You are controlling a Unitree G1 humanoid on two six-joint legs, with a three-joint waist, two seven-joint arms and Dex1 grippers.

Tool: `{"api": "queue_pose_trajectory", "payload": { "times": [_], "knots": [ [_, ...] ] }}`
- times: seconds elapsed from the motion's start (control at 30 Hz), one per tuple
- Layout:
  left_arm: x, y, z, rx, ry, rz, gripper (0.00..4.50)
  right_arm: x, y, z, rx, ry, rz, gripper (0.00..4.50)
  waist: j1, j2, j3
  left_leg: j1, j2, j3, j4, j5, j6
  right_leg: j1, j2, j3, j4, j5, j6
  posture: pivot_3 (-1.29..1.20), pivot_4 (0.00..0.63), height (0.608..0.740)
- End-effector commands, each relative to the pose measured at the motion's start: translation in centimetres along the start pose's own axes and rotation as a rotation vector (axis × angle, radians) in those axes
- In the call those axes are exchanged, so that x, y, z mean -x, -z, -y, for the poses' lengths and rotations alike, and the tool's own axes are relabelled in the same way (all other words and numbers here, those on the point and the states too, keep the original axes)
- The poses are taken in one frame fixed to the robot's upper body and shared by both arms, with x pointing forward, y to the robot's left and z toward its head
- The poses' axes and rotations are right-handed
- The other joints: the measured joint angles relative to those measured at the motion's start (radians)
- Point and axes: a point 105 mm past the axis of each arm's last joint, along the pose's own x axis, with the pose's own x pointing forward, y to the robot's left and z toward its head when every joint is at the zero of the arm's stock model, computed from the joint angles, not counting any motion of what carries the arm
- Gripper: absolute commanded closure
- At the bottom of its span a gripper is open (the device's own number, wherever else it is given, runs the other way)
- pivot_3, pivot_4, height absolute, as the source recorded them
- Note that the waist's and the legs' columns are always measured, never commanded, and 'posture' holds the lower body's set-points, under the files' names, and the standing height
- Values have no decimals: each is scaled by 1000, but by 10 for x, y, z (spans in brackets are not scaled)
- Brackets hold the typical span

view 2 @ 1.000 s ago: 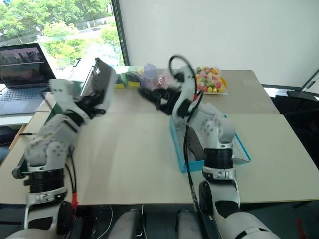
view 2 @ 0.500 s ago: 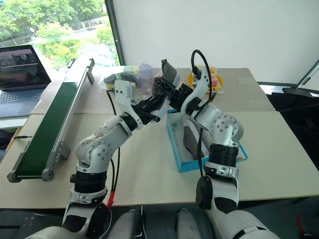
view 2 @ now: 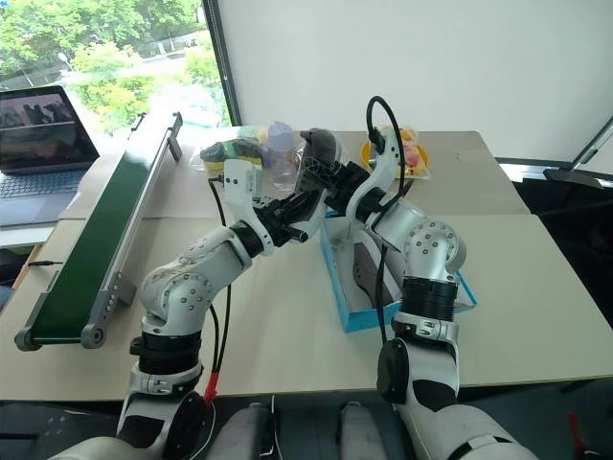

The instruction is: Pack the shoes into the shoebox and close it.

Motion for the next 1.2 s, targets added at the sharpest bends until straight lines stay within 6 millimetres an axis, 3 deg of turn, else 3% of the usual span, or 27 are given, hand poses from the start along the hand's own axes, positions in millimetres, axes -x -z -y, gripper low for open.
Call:
{"api": "queue_pose_trajectory", "payload": {
  "times": [0.03, 0.13, 0.3, 0.47, 0.57, 0.7, 0.8, 1.0, 1.2],
  "knots": [
    [19, -19, -7, -64, 16, 16, 2549, 6, -26, -9, 80, -12, 81, 3962, 0, 0, 0, 0, 0, 0, 0, 0, 0, 0, 0, 0, 0, 0, 0, 0, 150, 740],
    [31, -26, -18, -111, 1, -5, 1438, 10, -33, -12, 163, 6, 71, 3963, 0, 0, 0, 0, 0, -2, 0, 0, 0, 0, 0, 0, 0, 0, 0, 0, 150, 740],
    [51, -30, -38, -208, -32, -58, 1438, 20, -51, -11, 393, 125, -12, 3963, 1, 3, 2, 0, 0, -2, -1, 0, 0, -1, -1, 0, -2, -1, 0, 0, 150, 740],
    [50, -21, -41, -227, -50, -70, 1438, 42, -53, 3, 577, 214, -169, 3963, 8, 3, 2, -2, 0, -2, -5, 0, 0, 0, -2, 0, -10, 0, -1, 0, 150, 740],
    [47, -16, -36, -229, -37, -69, 1438, 58, -47, 22, 586, 236, -237, 3963, 9, 2, 1, -2, -1, 1, -8, 0, 0, 0, -3, 0, -14, 1, 1, 0, 150, 740],
    [46, -15, -34, -239, -30, -57, 1438, 79, -18, 58, 569, 281, -346, 3963, 11, 2, 1, -3, -2, 4, -11, -1, 1, 0, -3, 0, -14, 0, 2, 0, 150, 740],
    [46, -16, -39, -261, -58, -50, 1438, 88, -8, 72, 535, 308, -368, 3963, 7, 2, 2, -2, -2, 4, -12, -1, 1, -1, -3, 1, -14, 0, 2, 0, 150, 740],
    [48, -13, -49, -257, -114, -44, 1438, 84, 2, 68, 477, 268, -365, 3963, 4, 2, 2, 2, -2, 6, -11, 0, 2, 1, -1, 4, -13, 1, 4, 0, 150, 740],
    [50, -10, -52, -257, -127, -44, 1438, 74, -12, 46, 506, 221, -350, 3963, 6, 2, 2, 2, -1, 8, -11, 0, 2, 0, -1, 6, -13, 2, 4, 0, 150, 740]
  ]
}}
